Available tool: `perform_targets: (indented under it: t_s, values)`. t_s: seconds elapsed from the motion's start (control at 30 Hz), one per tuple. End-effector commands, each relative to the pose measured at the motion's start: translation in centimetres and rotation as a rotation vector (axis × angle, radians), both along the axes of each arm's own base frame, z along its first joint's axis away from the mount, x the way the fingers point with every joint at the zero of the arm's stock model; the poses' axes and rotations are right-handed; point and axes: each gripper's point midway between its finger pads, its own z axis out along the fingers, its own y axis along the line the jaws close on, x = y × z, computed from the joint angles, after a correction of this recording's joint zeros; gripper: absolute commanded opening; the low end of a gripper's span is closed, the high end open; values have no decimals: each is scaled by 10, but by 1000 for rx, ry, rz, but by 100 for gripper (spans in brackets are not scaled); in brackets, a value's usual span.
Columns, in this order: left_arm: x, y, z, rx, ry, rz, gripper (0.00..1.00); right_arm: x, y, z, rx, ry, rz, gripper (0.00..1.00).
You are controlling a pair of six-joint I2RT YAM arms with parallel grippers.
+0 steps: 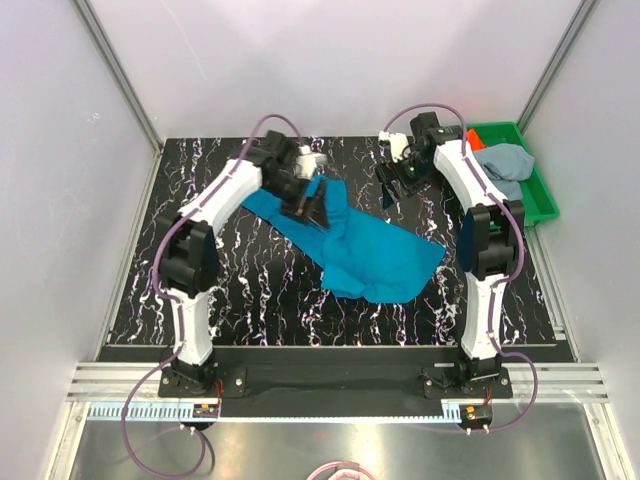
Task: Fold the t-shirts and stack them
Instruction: Fold the tshirt
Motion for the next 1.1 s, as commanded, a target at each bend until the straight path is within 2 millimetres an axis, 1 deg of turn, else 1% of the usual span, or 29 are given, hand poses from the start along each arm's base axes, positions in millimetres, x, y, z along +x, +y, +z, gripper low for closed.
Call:
perform_targets:
  t_s: [0.0,0.03,0.1,0.13,0.17,0.23,0.27,0.3,0.33,0.37,0.4,0.43,0.47,0.5,0.53,0.67,0.8,0.83,0.87,0.9,1.0,1.07]
  values:
    - [-34,-53,33,-137,-2,-154,97,3,-25,-3,16,37,-100,100]
    - [-46,-65,31,-140,17,-186,97,5,-31,-2,28,41,-121,100]
    - [-57,-77,24,-148,57,-211,97,10,-42,-2,53,48,-165,100]
    - [-67,-84,22,-149,94,-219,97,14,-53,1,57,42,-192,100]
    - [-74,-85,18,-148,121,-222,97,17,-59,5,58,28,-204,100]
    - [-83,-82,22,-146,146,-207,97,20,-70,12,65,13,-229,100]
    - [-89,-74,13,-120,169,-192,98,19,-71,20,76,2,-231,100]
    - [-89,-65,15,-86,128,-170,99,18,-71,23,84,0,-232,100]
    - [-90,-58,13,-61,123,-151,99,16,-72,26,91,-2,-234,100]
    - [-92,-43,2,-27,153,-109,99,12,-71,25,96,9,-235,100]
    - [-92,-34,5,-15,137,-78,99,9,-69,31,111,6,-234,99]
    - [-91,-23,4,-2,159,-32,99,6,-68,32,118,7,-231,100]
    - [-100,-15,-5,12,194,-21,99,2,-66,35,129,11,-228,100]
    - [-103,-11,-4,11,191,-19,99,0,-65,36,136,12,-227,100]
    - [-108,-6,-10,23,213,-12,99,-2,-64,36,140,16,-227,100]
    - [-108,-4,-17,29,219,-16,99,-2,-61,39,159,19,-224,100]
    - [-109,-7,-28,17,270,-29,98,0,-60,42,164,14,-234,99]
    - [-110,-6,-29,5,289,-28,96,0,-60,42,163,11,-231,100]
    - [-109,-7,-31,-6,301,-29,91,-1,-61,43,159,9,-233,100]
    - [-110,-9,-36,-12,329,-31,89,-1,-62,44,153,4,-229,100]
    - [-103,-11,-43,-25,355,-20,84,-3,-64,45,143,1,-228,100]
    - [-98,-13,-44,-32,362,-20,82,-5,-64,45,141,2,-227,100]
